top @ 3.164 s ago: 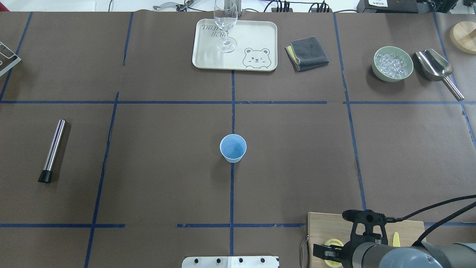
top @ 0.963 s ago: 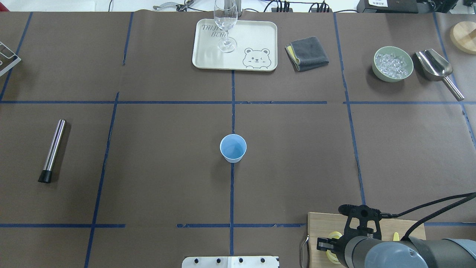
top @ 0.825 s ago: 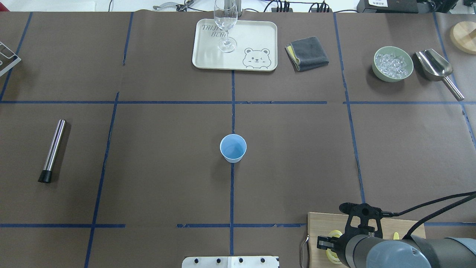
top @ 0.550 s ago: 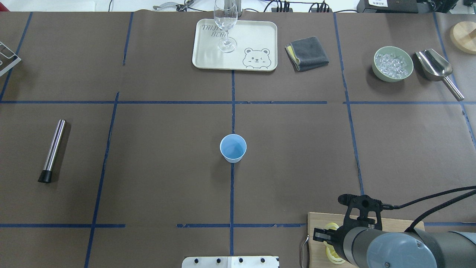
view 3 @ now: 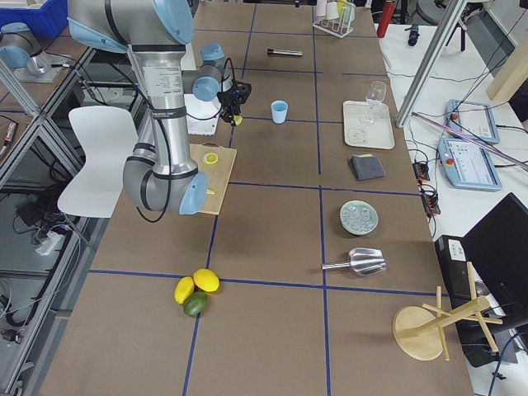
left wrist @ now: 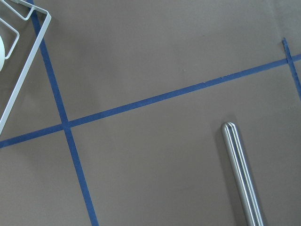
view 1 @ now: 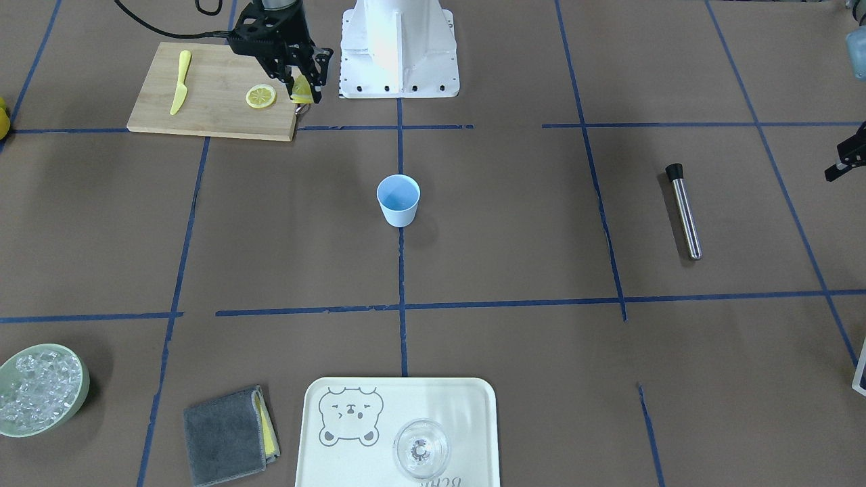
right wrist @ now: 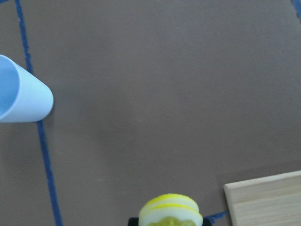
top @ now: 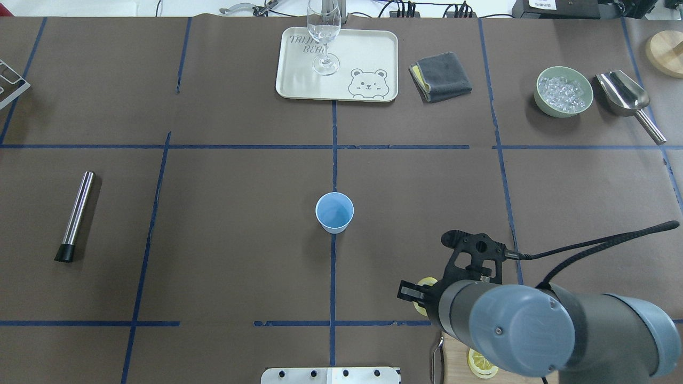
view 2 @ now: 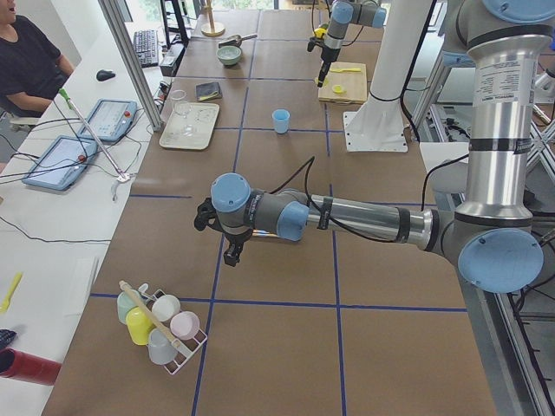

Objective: Squeeze lemon into cup
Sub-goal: 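Carry the lemon slice with the right gripper over the blue cup, then lower the lemon slice into the blue cup and open the right gripper, then withdraw the right gripper from the cup while the left gripper reaches the silver muddler, then grasp the silver muddler with the left gripper and lift it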

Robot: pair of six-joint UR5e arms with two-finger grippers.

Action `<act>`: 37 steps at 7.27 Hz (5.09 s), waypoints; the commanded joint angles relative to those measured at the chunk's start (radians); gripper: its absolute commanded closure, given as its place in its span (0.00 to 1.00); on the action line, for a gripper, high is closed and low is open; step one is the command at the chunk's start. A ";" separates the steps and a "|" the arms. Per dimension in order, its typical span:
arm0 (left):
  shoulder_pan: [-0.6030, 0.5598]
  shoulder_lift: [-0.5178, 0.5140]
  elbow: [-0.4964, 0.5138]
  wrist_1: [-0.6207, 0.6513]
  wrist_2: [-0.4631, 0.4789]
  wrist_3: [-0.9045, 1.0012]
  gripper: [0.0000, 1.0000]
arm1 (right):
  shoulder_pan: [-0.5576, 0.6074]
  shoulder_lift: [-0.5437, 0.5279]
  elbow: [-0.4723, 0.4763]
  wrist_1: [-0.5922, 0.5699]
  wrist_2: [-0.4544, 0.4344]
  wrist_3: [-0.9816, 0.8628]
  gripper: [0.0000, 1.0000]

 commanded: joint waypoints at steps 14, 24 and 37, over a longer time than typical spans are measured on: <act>0.000 0.004 -0.005 0.000 -0.002 0.000 0.00 | 0.202 0.406 -0.538 0.156 0.106 -0.052 0.42; 0.292 -0.031 0.046 -0.299 0.166 -0.555 0.01 | 0.349 0.062 -0.200 0.156 0.292 -0.266 0.09; 0.514 -0.120 0.158 -0.307 0.321 -0.722 0.33 | 0.524 -0.157 -0.092 0.158 0.476 -0.477 0.00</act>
